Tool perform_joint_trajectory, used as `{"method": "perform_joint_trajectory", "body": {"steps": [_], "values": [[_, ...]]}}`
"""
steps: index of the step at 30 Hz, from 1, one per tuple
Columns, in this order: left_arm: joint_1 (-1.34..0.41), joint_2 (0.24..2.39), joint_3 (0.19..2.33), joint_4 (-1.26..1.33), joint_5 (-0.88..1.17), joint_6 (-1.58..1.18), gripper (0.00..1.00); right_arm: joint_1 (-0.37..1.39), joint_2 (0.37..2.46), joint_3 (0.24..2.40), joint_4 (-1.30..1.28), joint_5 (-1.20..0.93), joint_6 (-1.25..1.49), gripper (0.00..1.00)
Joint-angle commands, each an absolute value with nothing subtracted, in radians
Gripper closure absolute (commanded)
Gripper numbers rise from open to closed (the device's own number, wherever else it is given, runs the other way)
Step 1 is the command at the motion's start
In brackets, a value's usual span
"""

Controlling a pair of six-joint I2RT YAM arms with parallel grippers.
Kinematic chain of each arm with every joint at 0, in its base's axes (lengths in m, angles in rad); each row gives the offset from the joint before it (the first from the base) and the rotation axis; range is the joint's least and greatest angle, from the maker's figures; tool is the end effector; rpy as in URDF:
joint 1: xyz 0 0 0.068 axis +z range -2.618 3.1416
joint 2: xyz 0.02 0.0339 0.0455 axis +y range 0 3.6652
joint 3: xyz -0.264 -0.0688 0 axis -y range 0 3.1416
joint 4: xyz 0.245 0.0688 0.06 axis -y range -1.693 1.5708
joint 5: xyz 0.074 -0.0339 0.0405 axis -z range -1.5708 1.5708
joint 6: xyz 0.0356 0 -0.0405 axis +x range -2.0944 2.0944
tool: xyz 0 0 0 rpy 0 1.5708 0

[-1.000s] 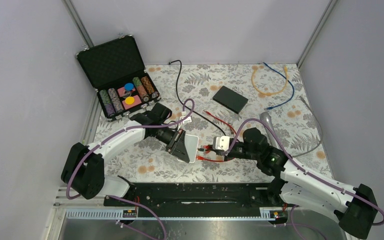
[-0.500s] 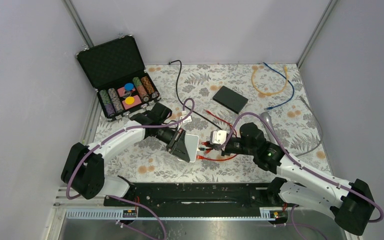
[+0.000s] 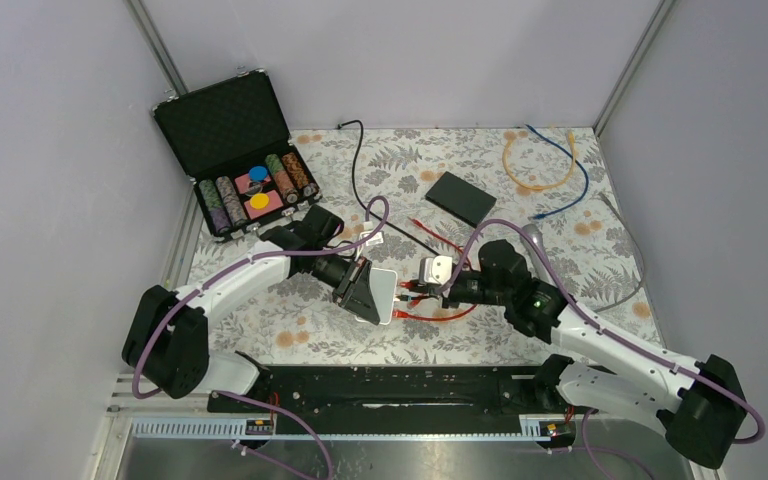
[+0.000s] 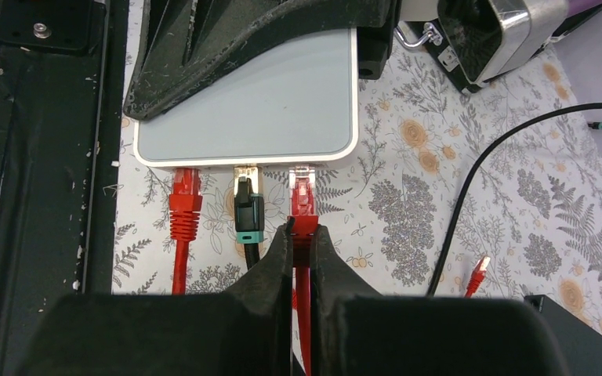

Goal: Insert the plug into the switch port
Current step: Insert the connector into the switch port.

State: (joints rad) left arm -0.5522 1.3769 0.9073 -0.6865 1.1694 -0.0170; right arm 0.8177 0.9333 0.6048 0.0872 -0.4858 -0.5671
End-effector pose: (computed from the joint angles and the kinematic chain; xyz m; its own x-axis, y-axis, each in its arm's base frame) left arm 0.1958 -0.1591 0.2347 -0.7879 0.4777 -0.3885 0.5074 0.1462 -0.8492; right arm 0.1360 0.1694 0.2782 0.3753 -0.2942 -0.8790 -0.8935 0.1374 -0.4275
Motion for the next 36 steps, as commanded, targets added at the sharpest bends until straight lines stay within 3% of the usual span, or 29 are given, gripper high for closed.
{"method": "perform_joint_trajectory", "body": {"steps": [1,36], "values": [[-0.554,1.369,0.920,-0.650,1.222,0.003,1.00,0.815,0.947,0.657,0.120,-0.537,-0.573,1.00],[-0.587,1.393,0.928,-0.649,1.263,0.003,1.00,0.806,0.952,0.641,0.141,-0.578,-0.676,1.00]]}}
